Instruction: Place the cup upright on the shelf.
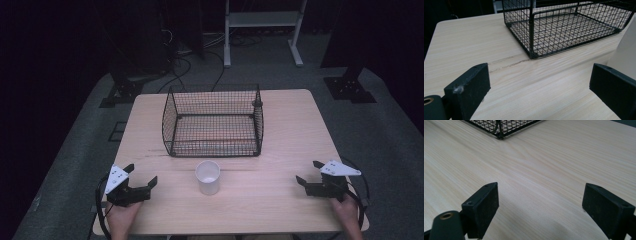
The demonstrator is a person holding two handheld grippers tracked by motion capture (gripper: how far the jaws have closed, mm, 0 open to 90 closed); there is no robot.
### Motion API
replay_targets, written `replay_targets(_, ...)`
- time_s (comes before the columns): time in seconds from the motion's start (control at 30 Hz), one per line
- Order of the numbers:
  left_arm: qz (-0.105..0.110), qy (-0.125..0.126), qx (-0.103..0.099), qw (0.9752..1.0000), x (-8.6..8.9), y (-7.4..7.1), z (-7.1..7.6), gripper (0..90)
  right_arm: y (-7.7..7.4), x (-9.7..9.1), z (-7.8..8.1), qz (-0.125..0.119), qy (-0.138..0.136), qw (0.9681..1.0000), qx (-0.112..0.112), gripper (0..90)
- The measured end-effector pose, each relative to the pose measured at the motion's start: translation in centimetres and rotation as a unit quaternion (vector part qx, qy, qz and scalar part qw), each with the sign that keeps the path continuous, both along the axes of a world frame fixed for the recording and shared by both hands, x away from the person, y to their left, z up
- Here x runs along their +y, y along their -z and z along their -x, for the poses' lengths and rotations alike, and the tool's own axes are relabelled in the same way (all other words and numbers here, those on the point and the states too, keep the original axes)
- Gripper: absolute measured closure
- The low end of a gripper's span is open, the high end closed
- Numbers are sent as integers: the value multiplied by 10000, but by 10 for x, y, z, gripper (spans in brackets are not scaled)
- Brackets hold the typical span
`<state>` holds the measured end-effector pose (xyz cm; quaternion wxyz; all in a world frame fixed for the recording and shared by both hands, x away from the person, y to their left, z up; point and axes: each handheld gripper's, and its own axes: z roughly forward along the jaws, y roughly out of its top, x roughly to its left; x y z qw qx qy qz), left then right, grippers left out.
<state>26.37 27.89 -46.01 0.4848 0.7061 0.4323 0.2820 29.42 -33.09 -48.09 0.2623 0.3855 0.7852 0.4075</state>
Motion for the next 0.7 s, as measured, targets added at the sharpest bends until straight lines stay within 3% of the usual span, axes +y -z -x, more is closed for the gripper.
replay_targets(0.4, 1, 89, -85, 9999, -2, -4, 2, 24, 0, 1, 0, 34, 12, 10000, -11, 131)
replay_targets(0.7, -17, 337, -145, 9993, -12, -9, 2, 23, 0, 2, 0, 93, 13, 10000, 4, 131)
